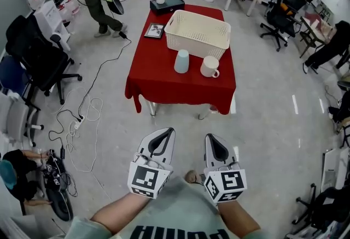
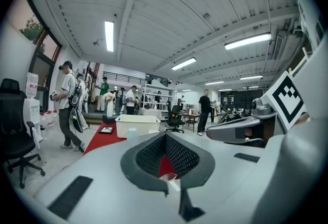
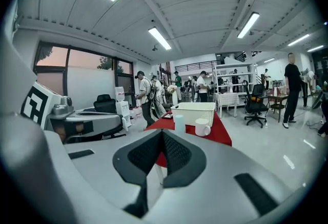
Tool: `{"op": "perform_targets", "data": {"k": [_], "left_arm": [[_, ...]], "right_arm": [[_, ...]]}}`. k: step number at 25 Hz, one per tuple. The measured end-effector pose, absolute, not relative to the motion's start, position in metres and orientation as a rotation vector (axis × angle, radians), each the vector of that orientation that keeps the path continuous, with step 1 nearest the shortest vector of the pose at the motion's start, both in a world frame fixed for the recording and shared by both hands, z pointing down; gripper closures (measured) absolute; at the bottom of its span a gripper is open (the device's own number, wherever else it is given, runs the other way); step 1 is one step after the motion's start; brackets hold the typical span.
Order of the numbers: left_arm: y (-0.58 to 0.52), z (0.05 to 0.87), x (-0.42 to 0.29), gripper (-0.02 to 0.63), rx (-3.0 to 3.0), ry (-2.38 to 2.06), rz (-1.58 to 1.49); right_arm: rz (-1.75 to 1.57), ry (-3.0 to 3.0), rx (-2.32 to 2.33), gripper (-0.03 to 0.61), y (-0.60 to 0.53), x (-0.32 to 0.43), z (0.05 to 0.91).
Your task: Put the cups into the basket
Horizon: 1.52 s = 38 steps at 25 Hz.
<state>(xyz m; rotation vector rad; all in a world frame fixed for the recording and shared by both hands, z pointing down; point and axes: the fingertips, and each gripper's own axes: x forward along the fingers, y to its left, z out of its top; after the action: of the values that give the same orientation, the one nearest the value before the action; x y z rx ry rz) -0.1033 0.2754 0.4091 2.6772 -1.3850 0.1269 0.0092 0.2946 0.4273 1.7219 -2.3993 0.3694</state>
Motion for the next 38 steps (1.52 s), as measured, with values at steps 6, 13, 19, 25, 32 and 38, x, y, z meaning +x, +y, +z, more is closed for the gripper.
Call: {"op": "perform_targets", "data": {"k": [6, 13, 19, 25, 32, 38], "left_arm": [[0.284, 0.414, -0.128, 0.606, 2.684, -1.348, 0.117], [0.285, 0.414, -0.146, 0.606, 2.691, -1.322, 0.098], [0.272, 0.418, -0.145, 0.606, 2.685, -1.316, 0.101], [0.242, 0.419, -0.141, 0.606, 2.670, -1.355, 0.126], [0.188, 0.415, -0.112, 0.606, 2.650, -1.381, 0.133], [0.138, 0.413, -0.080, 0.606, 2.642, -1.396, 0.138]], "right_arm": [[0.372, -2.368, 1.777, 0.566, 0.300, -0.014, 0.429], [0.343, -2.344, 1.784, 0.566, 0.301, -0.036, 0.428], [0.352, -2.351, 1.770, 0.566, 0.286, -0.036, 0.432], [0.347, -2.389, 1.713, 0.566, 0.252, -0.037, 0.438], [0.321, -2.404, 1.676, 0.566, 0.196, -0.009, 0.435], [0.326, -2.413, 1.659, 0.566, 0.146, 0.023, 0.434]]}}
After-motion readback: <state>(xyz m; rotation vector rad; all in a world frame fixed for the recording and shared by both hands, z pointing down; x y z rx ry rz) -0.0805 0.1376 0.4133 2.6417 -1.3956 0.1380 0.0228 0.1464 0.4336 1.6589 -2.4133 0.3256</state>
